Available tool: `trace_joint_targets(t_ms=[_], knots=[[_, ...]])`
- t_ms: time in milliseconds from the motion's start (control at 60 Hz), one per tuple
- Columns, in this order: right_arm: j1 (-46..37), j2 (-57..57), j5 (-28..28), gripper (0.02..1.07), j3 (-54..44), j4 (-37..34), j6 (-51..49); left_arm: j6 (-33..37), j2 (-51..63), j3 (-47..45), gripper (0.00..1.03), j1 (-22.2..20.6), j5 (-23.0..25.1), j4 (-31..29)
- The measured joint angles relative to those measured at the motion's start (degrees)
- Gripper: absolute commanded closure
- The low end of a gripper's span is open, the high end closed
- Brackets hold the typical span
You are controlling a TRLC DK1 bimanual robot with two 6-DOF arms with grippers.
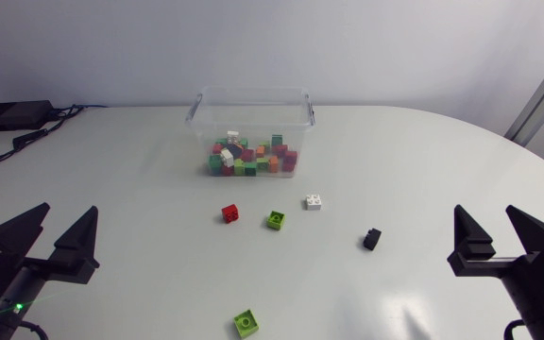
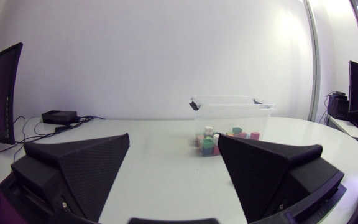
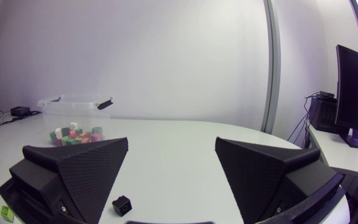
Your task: Place the duplo bricks in the container
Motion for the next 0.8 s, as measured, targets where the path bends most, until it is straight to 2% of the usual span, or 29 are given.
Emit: trace_joint_targets(t_ms=[317, 517, 700, 800], knots=[[1.03, 0.0, -0.02, 0.06, 0.0, 0.0, 0.0, -0.02, 0.0, 0.0, 0.04, 0.0, 0.0, -0.11], [1.92, 0.0, -0.02, 0.06, 0.0, 0.0, 0.0, -0.02, 0.0, 1.9, 0.05, 0.0, -0.17, -3.67], [2.95, 0.07, -0.04, 0.06, 1.42, -3.1, -0.02, -0.02, 6.05, 9.81, 0.06, -0.83, -0.17, -5.18], [3.48, 1.27, -0.04, 0.06, 3.98, -3.41, -0.02, -0.02, 13.22, 15.19, 0.06, -3.37, -0.17, -6.03]])
